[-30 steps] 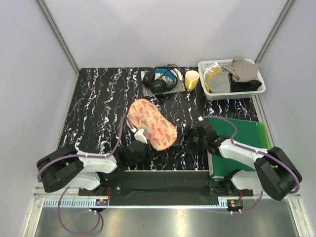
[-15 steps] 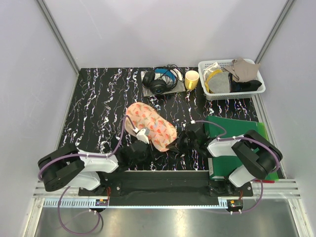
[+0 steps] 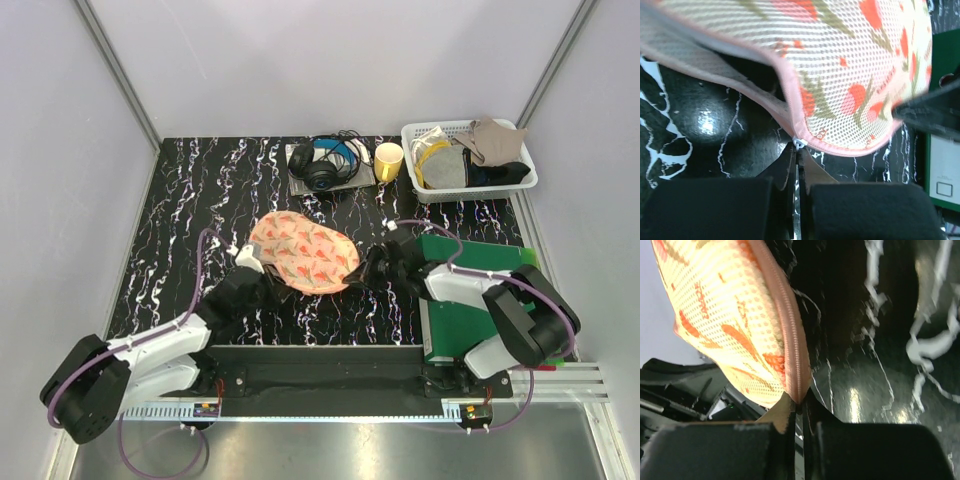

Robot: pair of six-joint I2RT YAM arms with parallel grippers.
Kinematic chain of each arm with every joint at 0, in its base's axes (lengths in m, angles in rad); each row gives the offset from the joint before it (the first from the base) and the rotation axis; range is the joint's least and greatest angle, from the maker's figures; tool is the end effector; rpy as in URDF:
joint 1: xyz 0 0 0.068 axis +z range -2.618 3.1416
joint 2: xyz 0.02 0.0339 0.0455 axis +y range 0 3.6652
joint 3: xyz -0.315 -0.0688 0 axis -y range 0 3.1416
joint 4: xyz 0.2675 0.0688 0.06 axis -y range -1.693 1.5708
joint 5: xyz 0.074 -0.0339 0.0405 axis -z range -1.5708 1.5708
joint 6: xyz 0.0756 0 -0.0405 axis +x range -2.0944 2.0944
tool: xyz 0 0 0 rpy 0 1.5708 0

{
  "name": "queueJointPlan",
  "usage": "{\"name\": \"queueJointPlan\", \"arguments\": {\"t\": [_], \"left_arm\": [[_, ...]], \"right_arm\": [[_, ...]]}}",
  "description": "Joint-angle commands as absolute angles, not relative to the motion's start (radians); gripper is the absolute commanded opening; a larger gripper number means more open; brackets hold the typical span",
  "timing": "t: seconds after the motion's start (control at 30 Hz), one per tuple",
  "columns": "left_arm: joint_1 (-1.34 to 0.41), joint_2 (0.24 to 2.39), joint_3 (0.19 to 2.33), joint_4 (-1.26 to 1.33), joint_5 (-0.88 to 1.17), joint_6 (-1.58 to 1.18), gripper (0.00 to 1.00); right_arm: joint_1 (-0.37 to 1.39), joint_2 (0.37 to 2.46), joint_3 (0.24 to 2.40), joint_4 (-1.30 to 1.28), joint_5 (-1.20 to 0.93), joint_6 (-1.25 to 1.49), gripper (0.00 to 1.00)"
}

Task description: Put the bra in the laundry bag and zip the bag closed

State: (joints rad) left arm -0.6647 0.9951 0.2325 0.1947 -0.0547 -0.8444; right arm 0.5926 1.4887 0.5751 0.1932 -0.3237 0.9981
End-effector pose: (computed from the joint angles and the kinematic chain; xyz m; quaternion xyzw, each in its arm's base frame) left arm 0.1674 -0.1259 0.1559 -0.0917 0.8718 -0.3117 0.3665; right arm 0.2475 0.1956 0.1562 0.1159 0.8940 0.3935 0.1802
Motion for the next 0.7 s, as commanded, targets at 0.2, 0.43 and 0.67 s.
{"name": "queueJointPlan", "arguments": {"t": [0.2,0.43,0.67], "left_arm": [[-0.903,1.101,0.248,0.362,-0.069,-0.991,0.0],[-0.934,1.239,0.354,0.409,-0.084,-0.999,0.0],[-0.956,1.29,0.371,0.443,-0.078,-1.022,0.0]], "right_arm": [[0.581,1.654,0.826,-0.097,-0.321,0.821,0.54],[0.598,1.382,0.614,-0.094,-0.22,0.951,0.64],[0.704,1.341,0.589,0.055,-0.203,1.08,0.65]]}}
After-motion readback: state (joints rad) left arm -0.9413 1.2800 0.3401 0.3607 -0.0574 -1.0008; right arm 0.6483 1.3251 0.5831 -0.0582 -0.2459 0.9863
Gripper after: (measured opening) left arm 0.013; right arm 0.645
